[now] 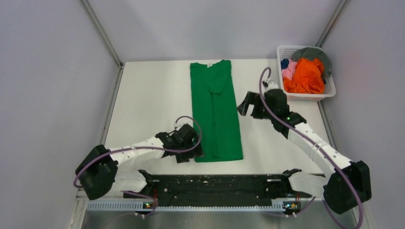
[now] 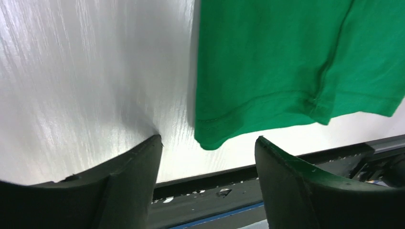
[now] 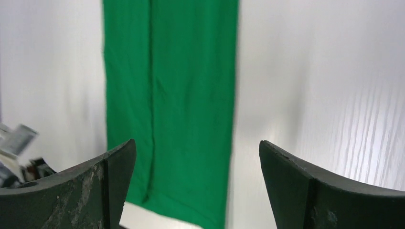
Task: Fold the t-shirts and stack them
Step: Grab the bottom of the folded rectangular tshirt with both arms
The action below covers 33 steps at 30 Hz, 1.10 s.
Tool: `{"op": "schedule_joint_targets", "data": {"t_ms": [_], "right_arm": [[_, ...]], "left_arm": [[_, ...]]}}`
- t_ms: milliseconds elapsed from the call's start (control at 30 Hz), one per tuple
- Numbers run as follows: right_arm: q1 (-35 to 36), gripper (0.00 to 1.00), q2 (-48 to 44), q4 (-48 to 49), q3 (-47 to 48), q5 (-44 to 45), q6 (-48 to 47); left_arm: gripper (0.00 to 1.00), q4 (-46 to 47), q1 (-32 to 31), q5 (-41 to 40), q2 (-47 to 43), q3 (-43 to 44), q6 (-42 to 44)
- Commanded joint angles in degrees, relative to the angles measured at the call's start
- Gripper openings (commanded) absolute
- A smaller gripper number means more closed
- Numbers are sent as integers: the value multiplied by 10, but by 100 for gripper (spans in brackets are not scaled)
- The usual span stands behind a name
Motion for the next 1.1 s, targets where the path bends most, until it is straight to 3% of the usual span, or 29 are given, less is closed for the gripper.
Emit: {"op": "schedule_joint_targets", "data": {"t_ms": [0, 200, 333, 433, 567, 733, 933, 1033, 1067], "right_arm": [[15, 98, -64, -56, -65, 14, 66], [24, 94, -117, -81, -141, -24, 86], [52, 85, -118, -100, -176, -87, 68], [108, 83, -116, -121, -193, -67, 80], [139, 76, -100, -104, -219, -51, 105], [149, 57, -60, -43, -237, -53, 125], [157, 24, -38, -12, -254, -70, 131], [159, 1, -55, -9, -264, -93, 124], [162, 0, -64, -11, -268, -111, 125]], "left_arm": [[71, 48, -2, 35, -16, -17, -13], [50, 70, -2, 34, 18, -27, -20], [18, 73, -3, 30, 30, -26, -25], [0, 69, -2, 22, 31, -26, -32], [0, 67, -2, 13, 28, -32, -35], [0, 74, -2, 18, 27, -39, -35], [0, 85, -3, 22, 20, -52, -35], [0, 85, -4, 29, 6, -67, -38], [0, 86, -8, 35, -1, -74, -42]]}}
